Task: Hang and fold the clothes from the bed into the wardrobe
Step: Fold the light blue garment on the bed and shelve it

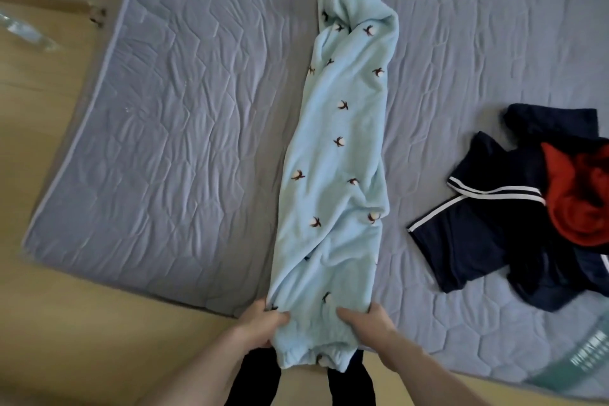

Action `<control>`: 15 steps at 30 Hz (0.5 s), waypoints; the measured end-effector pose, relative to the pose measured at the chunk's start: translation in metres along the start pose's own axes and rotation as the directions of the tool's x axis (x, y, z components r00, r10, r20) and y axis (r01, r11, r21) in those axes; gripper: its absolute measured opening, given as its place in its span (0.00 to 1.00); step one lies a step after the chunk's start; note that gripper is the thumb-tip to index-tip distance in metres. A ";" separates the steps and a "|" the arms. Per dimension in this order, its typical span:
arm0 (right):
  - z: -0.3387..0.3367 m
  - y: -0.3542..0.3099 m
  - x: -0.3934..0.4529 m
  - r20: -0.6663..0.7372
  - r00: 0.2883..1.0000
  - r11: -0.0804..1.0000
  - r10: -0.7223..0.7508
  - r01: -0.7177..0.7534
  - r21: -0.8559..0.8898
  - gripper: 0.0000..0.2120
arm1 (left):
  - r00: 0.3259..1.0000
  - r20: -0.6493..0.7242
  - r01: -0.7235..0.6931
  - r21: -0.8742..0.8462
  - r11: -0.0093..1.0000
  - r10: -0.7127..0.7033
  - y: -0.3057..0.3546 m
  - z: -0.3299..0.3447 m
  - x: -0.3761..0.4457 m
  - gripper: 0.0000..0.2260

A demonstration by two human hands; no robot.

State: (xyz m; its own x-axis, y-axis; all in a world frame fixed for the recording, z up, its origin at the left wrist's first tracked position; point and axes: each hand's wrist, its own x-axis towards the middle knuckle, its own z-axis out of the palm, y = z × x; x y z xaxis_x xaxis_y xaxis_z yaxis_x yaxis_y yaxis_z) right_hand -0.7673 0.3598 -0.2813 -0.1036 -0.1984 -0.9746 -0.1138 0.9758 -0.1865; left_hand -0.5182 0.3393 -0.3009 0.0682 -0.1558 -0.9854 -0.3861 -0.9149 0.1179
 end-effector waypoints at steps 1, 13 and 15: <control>-0.001 0.000 -0.006 0.003 1.000 1.000 -0.001 0.001 -0.015 0.23 | 1.000 0.003 0.012 -0.002 1.000 -0.012 0.000 0.000 -0.006 0.19; -0.036 -0.010 -0.068 0.065 0.989 0.985 0.136 -0.128 -0.118 0.16 | 0.999 0.013 0.049 0.146 0.988 -0.052 0.012 0.012 -0.069 0.18; -0.043 -0.025 -0.072 0.054 0.991 0.986 0.120 -0.112 -0.121 0.20 | 0.999 -0.013 0.045 0.058 0.997 -0.044 0.024 0.012 -0.072 0.20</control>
State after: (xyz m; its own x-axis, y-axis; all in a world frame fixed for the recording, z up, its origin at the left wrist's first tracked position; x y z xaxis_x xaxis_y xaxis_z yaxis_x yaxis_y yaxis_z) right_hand -0.7990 0.3455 -0.2014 -0.0634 -0.0750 -0.9952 -0.2204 0.9736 -0.0594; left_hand -0.5431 0.3331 -0.2284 0.0967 -0.1201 -0.9880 -0.4351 -0.8979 0.0666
